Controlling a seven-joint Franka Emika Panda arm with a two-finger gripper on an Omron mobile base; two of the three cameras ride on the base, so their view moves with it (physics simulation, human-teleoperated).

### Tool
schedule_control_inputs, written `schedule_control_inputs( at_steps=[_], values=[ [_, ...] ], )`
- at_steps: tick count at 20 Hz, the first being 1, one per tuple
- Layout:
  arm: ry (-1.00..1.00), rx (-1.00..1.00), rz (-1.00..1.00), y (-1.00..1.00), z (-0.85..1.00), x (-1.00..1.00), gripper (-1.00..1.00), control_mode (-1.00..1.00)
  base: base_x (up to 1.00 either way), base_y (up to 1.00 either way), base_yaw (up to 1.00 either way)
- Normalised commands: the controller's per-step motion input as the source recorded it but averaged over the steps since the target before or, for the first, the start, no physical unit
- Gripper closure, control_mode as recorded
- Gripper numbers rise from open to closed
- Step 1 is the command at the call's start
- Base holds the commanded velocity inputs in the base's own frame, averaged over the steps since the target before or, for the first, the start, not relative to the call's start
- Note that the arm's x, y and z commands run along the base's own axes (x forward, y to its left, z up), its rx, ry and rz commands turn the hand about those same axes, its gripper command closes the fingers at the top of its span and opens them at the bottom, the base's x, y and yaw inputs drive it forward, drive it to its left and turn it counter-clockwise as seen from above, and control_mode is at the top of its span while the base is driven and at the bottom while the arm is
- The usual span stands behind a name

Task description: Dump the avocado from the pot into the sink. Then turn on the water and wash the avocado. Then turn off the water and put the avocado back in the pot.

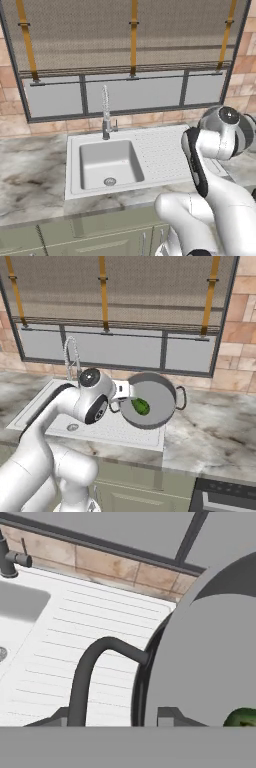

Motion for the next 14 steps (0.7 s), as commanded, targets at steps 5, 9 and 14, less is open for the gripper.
schedule_control_inputs(
  at_steps=[5, 9, 14],
  values=[
    [0.13, 0.0, 0.13, 0.92, 0.55, 0.08, 1.0, -1.0, 0.0, 0.0, 0.0],
    [0.15, 0.0, 0.14, 0.99, 0.38, 0.04, 1.0, -1.0, 0.0, 0.0, 0.0],
    [0.11, 0.0, 0.13, 1.0, 0.12, -0.01, 1.0, -1.0, 0.0, 0.0, 0.0]
  ],
)
